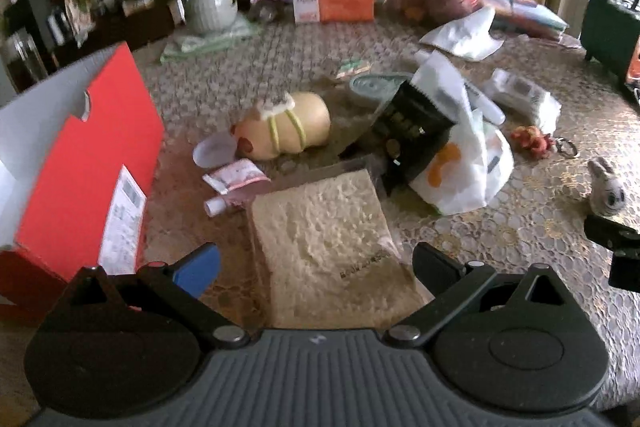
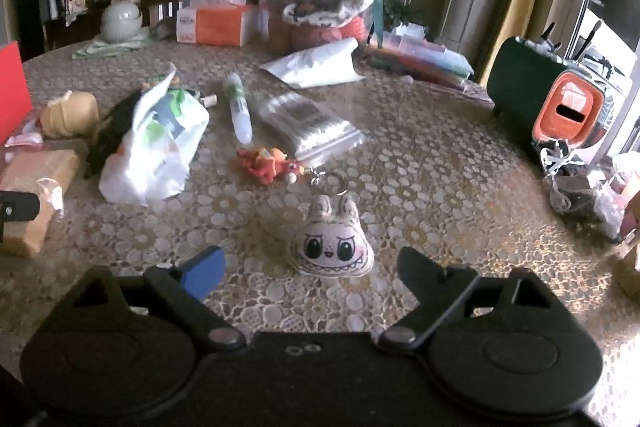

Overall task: Organize objects
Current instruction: 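Grasp the bagged bread loaf with the left tool while the right tool grasps the white bunny keychain, then carry the bread and bunny keychain into the red shoebox with both tools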

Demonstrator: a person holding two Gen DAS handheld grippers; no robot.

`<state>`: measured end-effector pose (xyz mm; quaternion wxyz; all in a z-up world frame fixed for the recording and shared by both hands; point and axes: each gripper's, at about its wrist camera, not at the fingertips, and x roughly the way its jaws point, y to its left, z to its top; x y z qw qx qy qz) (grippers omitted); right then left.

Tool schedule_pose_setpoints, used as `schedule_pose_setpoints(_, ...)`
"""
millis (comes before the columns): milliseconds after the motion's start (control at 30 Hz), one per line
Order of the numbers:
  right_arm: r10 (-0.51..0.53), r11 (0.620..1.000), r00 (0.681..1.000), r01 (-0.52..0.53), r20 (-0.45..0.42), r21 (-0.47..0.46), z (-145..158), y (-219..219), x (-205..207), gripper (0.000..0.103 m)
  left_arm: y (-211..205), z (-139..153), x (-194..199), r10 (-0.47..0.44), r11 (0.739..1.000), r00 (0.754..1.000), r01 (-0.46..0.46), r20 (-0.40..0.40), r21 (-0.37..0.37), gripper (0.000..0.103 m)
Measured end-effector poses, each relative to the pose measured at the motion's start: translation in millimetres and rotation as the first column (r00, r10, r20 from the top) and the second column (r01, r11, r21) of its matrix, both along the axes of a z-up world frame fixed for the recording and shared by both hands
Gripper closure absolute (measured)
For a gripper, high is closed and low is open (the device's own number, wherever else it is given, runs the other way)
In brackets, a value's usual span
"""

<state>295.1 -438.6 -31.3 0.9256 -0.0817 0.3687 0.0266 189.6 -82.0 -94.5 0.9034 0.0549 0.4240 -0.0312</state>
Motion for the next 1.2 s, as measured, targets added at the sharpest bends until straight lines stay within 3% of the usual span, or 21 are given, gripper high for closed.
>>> schedule_pose_setpoints(200,-0.034,0.999,0.999,0.034,-0.018,0.016,-8.4,-11.1,13.9,0.022,-1.5,-9.0,4.4,-0.002,1.0,1.0,0.002,-0.023,-0.013,0.0)
schedule_pose_setpoints(333,-0.036,0.999,0.999,0.037,-0.025,0.032,-13.1,-13.9,18.7,0.031,-0.7,-10.2,5.8,-0.009,0.999,0.999,0.007,-0.047,-0.043,0.013)
schedule_pose_setpoints(533,-0.025,0.999,1.0,0.025,-0.017,0.033,-11.1,-11.2,18.8,0.05,-4.3,-8.7,3.1,-0.017,0.999,0.999,0.016,-0.027,-0.032,0.019)
schedule_pose_setpoints(833,-0.029,0.998,1.0,0.029,-0.006,0.052,1.8,-9.3,5.0,0.051,0.3,-4.4,-6.6,-0.019,1.0,1.0,0.019,-0.013,0.01,0.025)
schedule_pose_setpoints(1200,0.059,0.992,0.998,-0.057,-0.013,0.109,34.4,25.8,-36.8,0.051,28.8,20.2,-46.2,-0.002,0.999,1.0,0.002,0.016,-0.047,0.025)
